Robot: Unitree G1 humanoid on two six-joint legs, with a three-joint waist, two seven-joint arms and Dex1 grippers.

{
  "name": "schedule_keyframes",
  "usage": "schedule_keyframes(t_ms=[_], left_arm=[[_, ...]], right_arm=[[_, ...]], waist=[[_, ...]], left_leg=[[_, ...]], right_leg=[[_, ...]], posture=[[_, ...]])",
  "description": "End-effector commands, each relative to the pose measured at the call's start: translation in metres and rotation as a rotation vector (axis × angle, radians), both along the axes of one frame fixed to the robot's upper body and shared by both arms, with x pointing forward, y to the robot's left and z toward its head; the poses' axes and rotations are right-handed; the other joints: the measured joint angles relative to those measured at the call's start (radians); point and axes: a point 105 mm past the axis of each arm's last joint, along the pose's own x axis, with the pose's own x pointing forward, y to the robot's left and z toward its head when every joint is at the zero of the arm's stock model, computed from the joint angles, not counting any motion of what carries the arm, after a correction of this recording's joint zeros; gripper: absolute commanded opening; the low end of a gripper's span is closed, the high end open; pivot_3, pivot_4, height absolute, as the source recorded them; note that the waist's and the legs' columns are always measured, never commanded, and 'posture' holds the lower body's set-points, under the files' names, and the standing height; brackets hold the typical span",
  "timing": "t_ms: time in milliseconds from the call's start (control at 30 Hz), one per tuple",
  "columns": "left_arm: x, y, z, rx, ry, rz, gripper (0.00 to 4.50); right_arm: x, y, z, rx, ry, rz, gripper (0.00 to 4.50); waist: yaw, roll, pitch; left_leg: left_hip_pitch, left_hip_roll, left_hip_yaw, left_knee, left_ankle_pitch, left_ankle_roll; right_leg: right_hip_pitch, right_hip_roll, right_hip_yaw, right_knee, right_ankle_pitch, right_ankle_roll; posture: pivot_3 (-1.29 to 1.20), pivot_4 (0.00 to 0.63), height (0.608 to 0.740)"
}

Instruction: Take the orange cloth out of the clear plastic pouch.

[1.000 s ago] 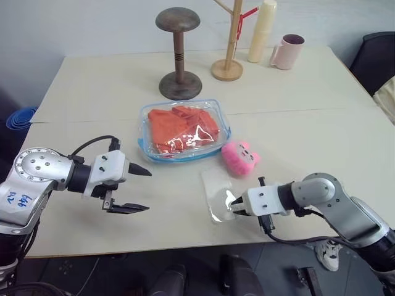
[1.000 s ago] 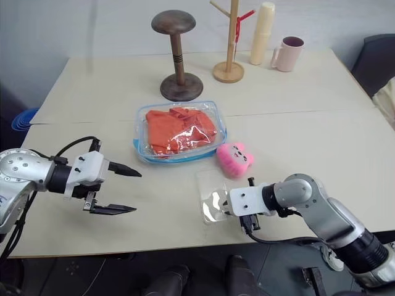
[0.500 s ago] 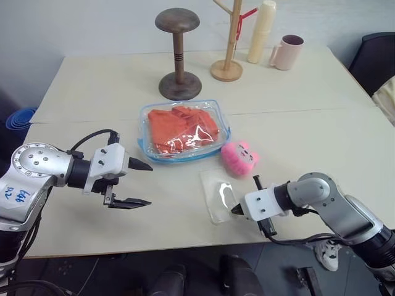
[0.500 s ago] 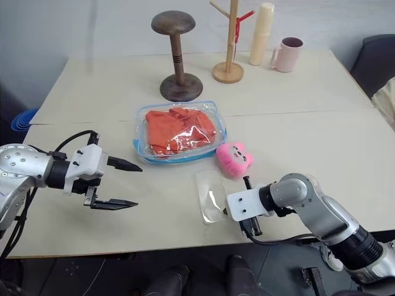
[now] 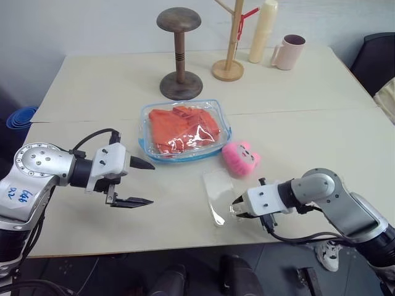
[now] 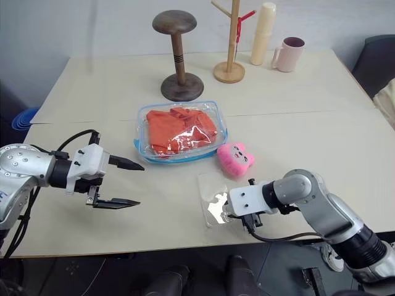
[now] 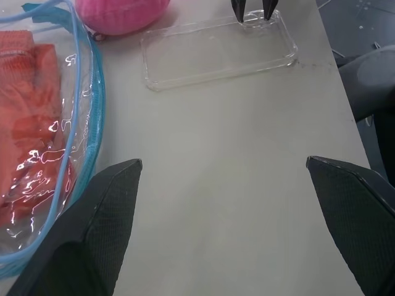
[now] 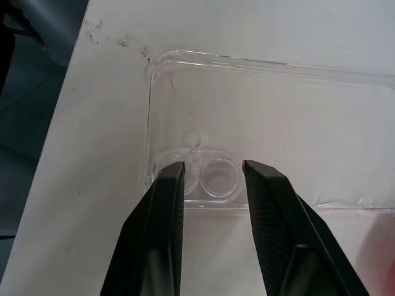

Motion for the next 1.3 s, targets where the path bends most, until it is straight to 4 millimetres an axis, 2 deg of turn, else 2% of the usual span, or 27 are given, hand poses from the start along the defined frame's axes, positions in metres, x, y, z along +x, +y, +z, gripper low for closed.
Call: schedule_keyframes(t_ms=[33, 133, 400, 533, 633, 767, 933, 1167, 1267, 1300], left_arm=[[0.001, -0.001, 0.007, -0.003, -0.038, -0.01, 4.5], [0.001, -0.001, 0.007, -0.002, -0.041, -0.01, 4.5], [0.002, 0.0, 0.009, -0.002, -0.048, -0.008, 4.5], [0.003, -0.001, 0.01, -0.005, -0.051, -0.008, 4.5], [0.003, -0.001, 0.009, -0.005, -0.05, -0.008, 4.5], [0.002, -0.001, 0.008, -0.007, -0.048, -0.01, 4.5], [0.004, -0.003, 0.008, -0.012, -0.048, -0.013, 4.5], [0.004, -0.003, 0.007, -0.015, -0.05, -0.015, 4.5], [0.005, -0.003, 0.007, -0.015, -0.051, -0.013, 4.5], [0.005, -0.003, 0.007, -0.015, -0.052, -0.013, 4.5]], right_arm=[[-0.002, -0.008, -0.006, -0.041, 0.014, -0.006, 0.99], [-0.006, -0.011, -0.014, -0.059, 0.046, -0.01, 0.03], [-0.004, -0.014, -0.023, -0.094, 0.041, -0.023, 0.03], [-0.003, -0.013, -0.019, -0.079, 0.041, -0.029, 0.03], [-0.004, -0.013, -0.013, -0.076, 0.03, -0.018, 0.59], [-0.001, -0.014, 0.0, -0.074, 0.009, -0.031, 1.7], [-0.003, -0.02, 0.002, -0.13, 0.016, 0.001, 1.7], [-0.002, -0.019, 0.002, -0.117, 0.021, -0.009, 1.7], [-0.007, -0.017, -0.001, -0.109, 0.046, 0.003, 1.11], [-0.008, -0.015, -0.002, -0.106, 0.05, 0.009, 0.78]], waist=[[0.0, 0.0, 0.0], [0.0, 0.0, 0.0], [0.0, 0.0, 0.0], [0.0, 0.0, 0.0], [0.0, 0.0, 0.0], [0.003, 0.0, 0.0], [0.002, 0.0, 0.0], [0.0, 0.0, 0.0], [0.0, 0.0, 0.0], [0.0, 0.0, 0.0]], left_leg=[[0.0, 0.0, 0.0, 0.0, 0.0, 0.0], [0.0, 0.0, 0.0, 0.0, 0.0, 0.0], [0.0, 0.0, 0.0, 0.001, 0.0, 0.0], [0.0, 0.0, 0.0, 0.001, 0.0, 0.0], [0.0, 0.0, 0.0, 0.001, 0.0, 0.0], [0.0, 0.0, 0.0, 0.001, 0.0, 0.0], [0.0, 0.0, 0.0, 0.001, 0.0, 0.001], [0.0, 0.0, 0.0, 0.001, -0.001, 0.0], [0.0, 0.0, 0.0, 0.0, -0.001, 0.0], [0.0, 0.0, 0.0, 0.0, -0.001, 0.0]], right_leg=[[0.0, 0.0, 0.0, 0.0, 0.0, 0.0], [0.0, 0.0, 0.0, 0.0, 0.0, 0.0], [0.001, 0.0, 0.0, 0.0, 0.0, 0.0], [0.001, 0.0, 0.0, 0.0, 0.0, 0.0], [0.001, 0.0, 0.0, 0.0, 0.0, 0.0], [0.001, 0.0, 0.0, 0.0, 0.0, 0.0], [0.001, 0.0, 0.0, 0.0, 0.0, 0.0], [0.001, 0.0, 0.0, 0.0, 0.0, 0.0], [0.001, 0.0, 0.0, 0.0, 0.0, 0.0], [0.001, 0.0, 0.0, 0.0, 0.0, 0.0]], posture=[[0.0, 0.15, 0.74], [0.0, 0.15, 0.74], [0.0, 0.15, 0.74], [0.0, 0.15, 0.74], [0.0, 0.15, 0.74], [0.0, 0.15, 0.74], [0.0, 0.15, 0.74], [0.0, 0.15, 0.74], [0.0, 0.15, 0.74], [0.0, 0.15, 0.74]])
